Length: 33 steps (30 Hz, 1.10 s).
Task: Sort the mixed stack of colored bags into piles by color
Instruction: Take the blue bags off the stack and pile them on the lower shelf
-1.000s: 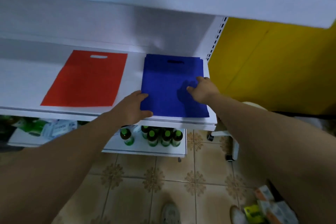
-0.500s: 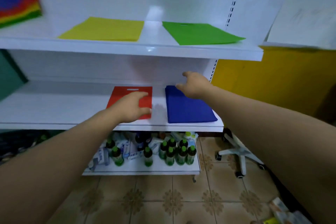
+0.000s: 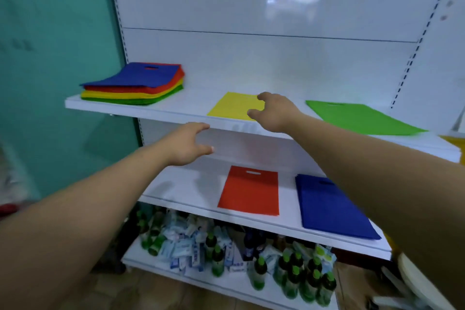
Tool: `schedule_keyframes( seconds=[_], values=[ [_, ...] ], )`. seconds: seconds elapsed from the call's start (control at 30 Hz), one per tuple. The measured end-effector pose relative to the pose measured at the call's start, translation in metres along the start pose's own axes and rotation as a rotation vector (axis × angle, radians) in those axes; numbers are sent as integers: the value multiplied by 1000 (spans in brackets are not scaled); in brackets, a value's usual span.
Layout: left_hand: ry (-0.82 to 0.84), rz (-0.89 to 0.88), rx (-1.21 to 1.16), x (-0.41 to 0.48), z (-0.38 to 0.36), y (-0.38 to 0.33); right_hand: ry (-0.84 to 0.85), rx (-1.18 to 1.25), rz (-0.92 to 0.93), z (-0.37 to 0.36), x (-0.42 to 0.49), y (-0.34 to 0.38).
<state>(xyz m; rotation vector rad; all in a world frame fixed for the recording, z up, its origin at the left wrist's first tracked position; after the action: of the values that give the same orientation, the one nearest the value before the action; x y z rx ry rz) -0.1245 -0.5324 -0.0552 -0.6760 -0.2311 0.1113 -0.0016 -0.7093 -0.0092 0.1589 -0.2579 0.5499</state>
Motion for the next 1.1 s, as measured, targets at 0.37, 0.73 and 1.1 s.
schedule_keyframes(
  seconds=[0.37, 0.73, 1.1],
  values=[
    [-233, 102, 132, 60, 128, 113, -51, 88, 200, -24, 156, 138],
    [-314, 228, 122, 136, 230, 229, -14, 68, 258, -69, 306, 242],
    [-173, 112, 75, 237, 293, 338, 48, 32, -42, -129, 391, 291]
  ],
)
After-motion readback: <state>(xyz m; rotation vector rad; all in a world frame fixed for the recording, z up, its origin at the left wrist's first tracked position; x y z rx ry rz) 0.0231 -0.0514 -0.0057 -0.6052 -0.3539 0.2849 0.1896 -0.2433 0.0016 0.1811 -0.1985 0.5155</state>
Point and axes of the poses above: each hand's wrist, its own x-axis towards the middle knuckle, its own z-axis out of the back of the hand, y = z × x, the point moved 3 cm from there along x, towards the middle knuckle, and after that the axes turned 13 degrees about -x, right-handed, at the moved point
